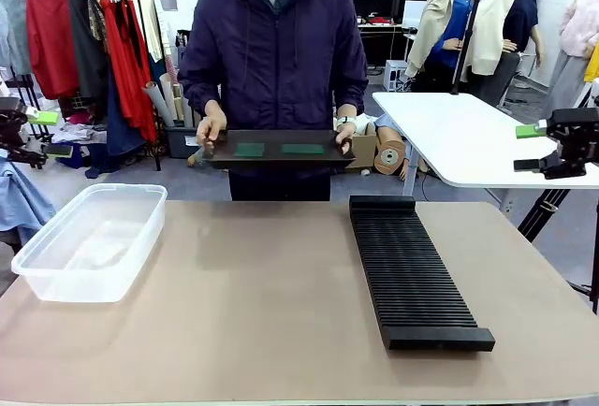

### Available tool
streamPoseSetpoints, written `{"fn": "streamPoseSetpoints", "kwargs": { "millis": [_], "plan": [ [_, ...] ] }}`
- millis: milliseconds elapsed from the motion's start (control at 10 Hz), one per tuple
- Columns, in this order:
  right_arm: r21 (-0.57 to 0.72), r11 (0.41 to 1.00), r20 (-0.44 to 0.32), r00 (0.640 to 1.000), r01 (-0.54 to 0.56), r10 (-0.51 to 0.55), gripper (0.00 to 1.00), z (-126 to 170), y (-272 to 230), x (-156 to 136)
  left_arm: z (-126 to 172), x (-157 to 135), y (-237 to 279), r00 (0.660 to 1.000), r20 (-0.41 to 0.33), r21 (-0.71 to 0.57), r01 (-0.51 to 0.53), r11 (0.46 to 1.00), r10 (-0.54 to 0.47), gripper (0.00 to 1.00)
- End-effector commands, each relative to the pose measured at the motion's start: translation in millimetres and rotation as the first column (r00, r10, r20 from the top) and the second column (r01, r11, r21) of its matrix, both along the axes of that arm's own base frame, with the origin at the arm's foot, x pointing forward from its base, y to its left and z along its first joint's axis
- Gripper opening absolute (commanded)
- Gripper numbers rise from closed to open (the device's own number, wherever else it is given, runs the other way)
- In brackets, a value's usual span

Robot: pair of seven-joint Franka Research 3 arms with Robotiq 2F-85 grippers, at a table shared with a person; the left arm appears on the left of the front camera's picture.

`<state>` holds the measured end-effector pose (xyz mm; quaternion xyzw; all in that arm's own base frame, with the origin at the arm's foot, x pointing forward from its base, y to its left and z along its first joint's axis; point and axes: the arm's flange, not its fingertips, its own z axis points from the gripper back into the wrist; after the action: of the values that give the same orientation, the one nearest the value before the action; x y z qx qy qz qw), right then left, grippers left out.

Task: Sort PCBs into racks and boxes based on the side picked up.
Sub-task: Pick up the Blank PCB handed by the Human.

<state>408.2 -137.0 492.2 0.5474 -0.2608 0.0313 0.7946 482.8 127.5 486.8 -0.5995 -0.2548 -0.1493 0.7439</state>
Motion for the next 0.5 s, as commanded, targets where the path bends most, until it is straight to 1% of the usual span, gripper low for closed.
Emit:
{"fn": "streamPoseSetpoints", "kwargs": {
  "millis": [0, 100, 200, 300, 400],
  "plan": [
    [0.039, 0.999, 0.045, 0.999, 0.007, -0.009, 1.0, -8.1, -4.1, -4.6, 5.2, 3.8, -0.2, 1.0, -0.02, 0.007, -0.018, 1.0, 0.018, 1.0],
    [0.043, 0.999, 0.046, 0.999, 0.008, -0.01, 1.0, -10.1, -5.2, -5.6, 5.3, 4.3, 0.2, 1.0, -0.024, 0.012, -0.018, 1.0, 0.018, 1.0],
    [0.035, 0.999, 0.071, 0.997, 0.04, -0.042, 1.0, -9.3, -6.2, -6.3, 5.5, 4.7, -0.8, 1.0, -0.014, -0.001, -0.014, 1.0, 0.014, 1.0],
    [0.009, 1.0, 0.001, 1.0, 0.006, -0.006, 1.0, -7.5, -6.1, -4.4, 1.4, 1.7, 0.6, 1.0, -0.009, 0.005, -0.009, 1.0, 0.009, 1.0],
    [0.009, 1.0, 0.001, 1.0, 0.006, -0.006, 1.0, -7.5, -6.1, -4.4, 1.4, 1.7, 0.6, 1.0, -0.009, 0.005, -0.009, 1.0, 0.009, 1.0]
  ]
}}
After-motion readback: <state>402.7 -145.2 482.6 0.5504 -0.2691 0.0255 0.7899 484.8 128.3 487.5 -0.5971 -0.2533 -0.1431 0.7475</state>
